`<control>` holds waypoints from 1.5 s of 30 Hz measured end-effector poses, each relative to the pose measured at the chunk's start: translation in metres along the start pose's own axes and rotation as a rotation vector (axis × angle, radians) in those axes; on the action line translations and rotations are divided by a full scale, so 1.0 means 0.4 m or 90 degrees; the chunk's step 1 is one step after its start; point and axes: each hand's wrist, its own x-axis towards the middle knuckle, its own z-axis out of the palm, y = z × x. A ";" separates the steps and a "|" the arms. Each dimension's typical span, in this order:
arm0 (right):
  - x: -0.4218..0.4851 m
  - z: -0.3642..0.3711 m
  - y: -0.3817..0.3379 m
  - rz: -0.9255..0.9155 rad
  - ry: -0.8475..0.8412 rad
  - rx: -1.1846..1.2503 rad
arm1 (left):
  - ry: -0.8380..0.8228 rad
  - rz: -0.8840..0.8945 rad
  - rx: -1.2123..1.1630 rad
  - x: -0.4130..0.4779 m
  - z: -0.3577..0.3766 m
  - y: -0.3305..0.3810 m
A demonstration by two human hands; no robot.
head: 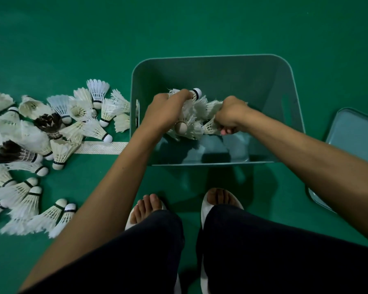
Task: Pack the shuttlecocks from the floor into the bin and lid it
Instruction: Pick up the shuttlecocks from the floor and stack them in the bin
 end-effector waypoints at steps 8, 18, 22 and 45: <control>0.043 0.051 -0.013 0.087 -0.077 0.172 | -0.007 -0.053 -0.074 0.027 -0.015 0.010; 0.029 0.016 0.003 0.048 0.000 0.155 | -0.129 -0.134 -0.384 -0.007 0.024 0.023; -0.009 -0.059 0.027 0.041 0.082 0.272 | -0.114 -0.104 -0.505 -0.033 0.015 0.025; -0.107 -0.114 0.062 -0.030 0.142 -0.013 | 0.030 -0.060 -0.043 -0.014 0.066 -0.014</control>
